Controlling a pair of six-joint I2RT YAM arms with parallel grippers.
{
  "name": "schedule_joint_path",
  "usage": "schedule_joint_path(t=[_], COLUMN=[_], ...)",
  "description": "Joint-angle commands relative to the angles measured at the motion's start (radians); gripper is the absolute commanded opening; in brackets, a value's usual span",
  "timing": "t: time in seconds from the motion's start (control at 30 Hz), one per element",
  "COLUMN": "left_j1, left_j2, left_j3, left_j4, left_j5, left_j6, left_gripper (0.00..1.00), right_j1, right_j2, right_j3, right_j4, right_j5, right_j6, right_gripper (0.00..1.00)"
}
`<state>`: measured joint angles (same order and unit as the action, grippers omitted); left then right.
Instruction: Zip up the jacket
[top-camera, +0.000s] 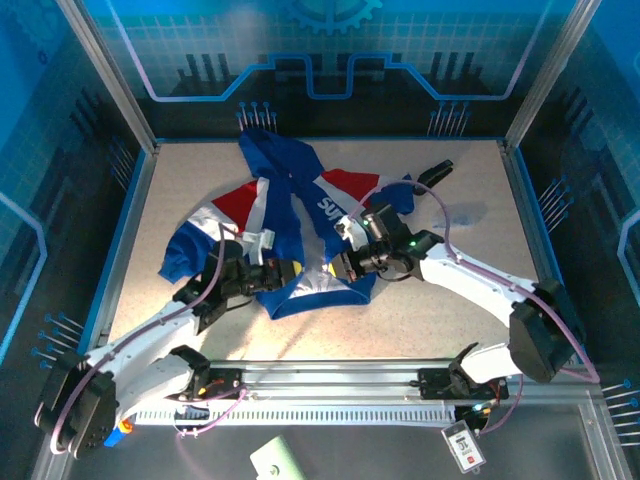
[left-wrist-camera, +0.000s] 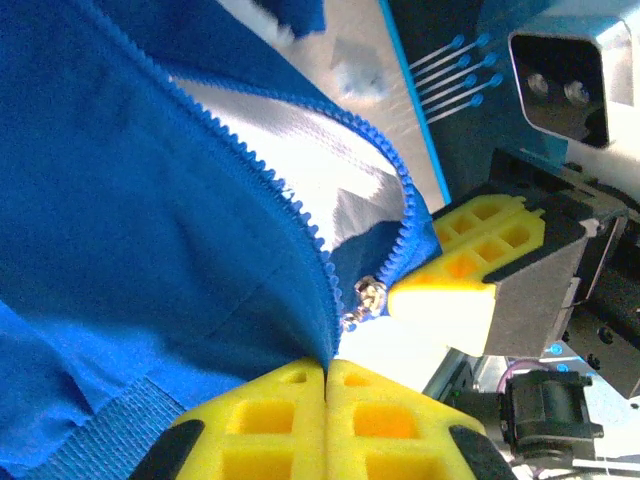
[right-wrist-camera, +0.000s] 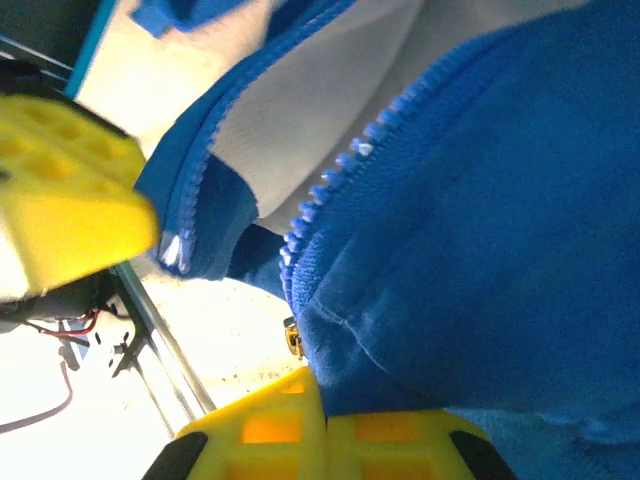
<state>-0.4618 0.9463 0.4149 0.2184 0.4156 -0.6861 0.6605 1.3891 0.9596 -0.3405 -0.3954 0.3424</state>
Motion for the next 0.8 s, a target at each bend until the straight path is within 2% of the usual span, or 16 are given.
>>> schedule_joint_path(t=[0.0, 0.07, 0.17, 0.27, 0.4, 0.77], left_j1=[0.031, 0.035, 0.035, 0.036, 0.035, 0.036], left_j2=[-0.114, -0.197, -0.279, -0.302, -0.272, -0.073], left_j3=[-0.003, -0.044, -0.109, -0.131, -0.117, -0.112], left_j4=[0.045, 0.088, 0.200, 0.249, 0.278, 0.560], left_j5=[-0.009, -0.034, -0.023, -0.016, 0.035, 0.127], left_j6=[0.102, 0.135, 0.203, 0.230, 0.285, 0.338], left_gripper=[0.00, 0.00, 0.00, 0.00, 0.00, 0.00], right_j1=[-0.001, 0.000, -0.005, -0.019, -0.025, -0.025], right_j2=[-0.069, -0.113, -0.172, -0.184, -0.119, -0.055], right_j3=[0.037, 0.024, -0.069, -0.147, -0.094, -0.048], right_j4=[-0.009, 0.013, 0.171, 0.337, 0.333, 0.406], right_j5=[-0.037, -0.037, -0.052, -0.096, -0.170, -0.285], right_j6=[-0.220, -0.301, -0.384, -0.359, -0.318, -0.229], right_gripper=[0.00, 0.00, 0.00, 0.00, 0.00, 0.00])
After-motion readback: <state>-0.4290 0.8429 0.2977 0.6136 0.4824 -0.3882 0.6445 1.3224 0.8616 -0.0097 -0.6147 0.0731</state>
